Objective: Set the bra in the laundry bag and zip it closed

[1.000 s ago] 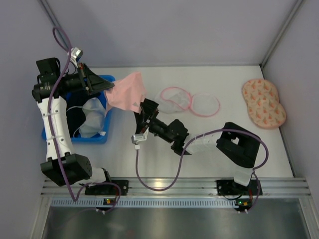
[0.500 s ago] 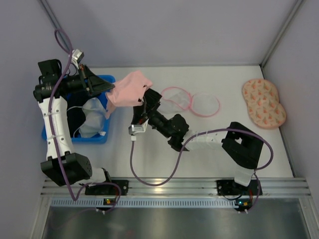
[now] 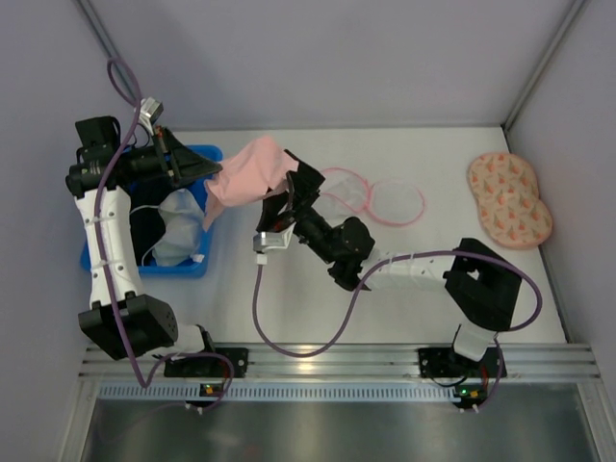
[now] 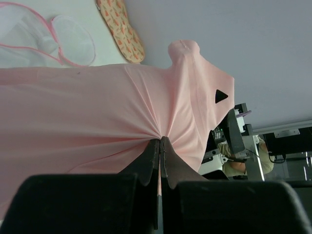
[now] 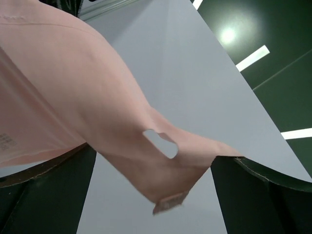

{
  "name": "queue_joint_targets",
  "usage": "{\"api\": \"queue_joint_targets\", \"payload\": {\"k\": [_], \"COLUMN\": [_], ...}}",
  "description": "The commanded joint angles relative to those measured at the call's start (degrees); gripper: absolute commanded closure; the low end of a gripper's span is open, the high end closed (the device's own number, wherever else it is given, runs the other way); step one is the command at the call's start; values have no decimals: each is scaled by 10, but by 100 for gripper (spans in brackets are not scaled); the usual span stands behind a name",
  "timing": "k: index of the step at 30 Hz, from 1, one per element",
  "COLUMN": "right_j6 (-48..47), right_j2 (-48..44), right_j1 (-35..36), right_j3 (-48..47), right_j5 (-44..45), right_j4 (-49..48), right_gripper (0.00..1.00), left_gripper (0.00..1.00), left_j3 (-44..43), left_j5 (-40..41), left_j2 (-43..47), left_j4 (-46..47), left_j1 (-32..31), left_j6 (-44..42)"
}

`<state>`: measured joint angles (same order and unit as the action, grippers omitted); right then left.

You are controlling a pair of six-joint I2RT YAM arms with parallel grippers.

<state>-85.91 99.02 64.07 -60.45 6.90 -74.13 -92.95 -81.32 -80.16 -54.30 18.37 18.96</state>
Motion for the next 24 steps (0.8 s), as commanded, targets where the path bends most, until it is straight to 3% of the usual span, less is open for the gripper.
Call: {"api": "queue_joint_targets", "payload": {"k": [1, 12, 18, 19, 24], "right_j6": [10, -1, 5, 7, 3], "right_j2": [-39, -66, -109, -114, -137], "right_j1": [-1, -5, -10, -11, -13], "right_j3": [-9, 42, 71, 70, 53], "right_j5": [21, -43, -115, -129, -158], "right_j4": [-217, -224, -84, -64, 21], "right_gripper": [2, 2, 38, 51, 77], "left_gripper": [100, 100, 100, 100, 100], "left_j3": [-1, 8, 3, 5, 16], "left_j5": [-7, 20, 25, 26, 37], "left_j2": [0, -9, -3, 0, 15], "left_j4": [6, 5, 7, 7, 8], "left_j1": [-2, -1, -4, -4, -8], "left_j6": [-8, -10, -13, -14, -18]}}
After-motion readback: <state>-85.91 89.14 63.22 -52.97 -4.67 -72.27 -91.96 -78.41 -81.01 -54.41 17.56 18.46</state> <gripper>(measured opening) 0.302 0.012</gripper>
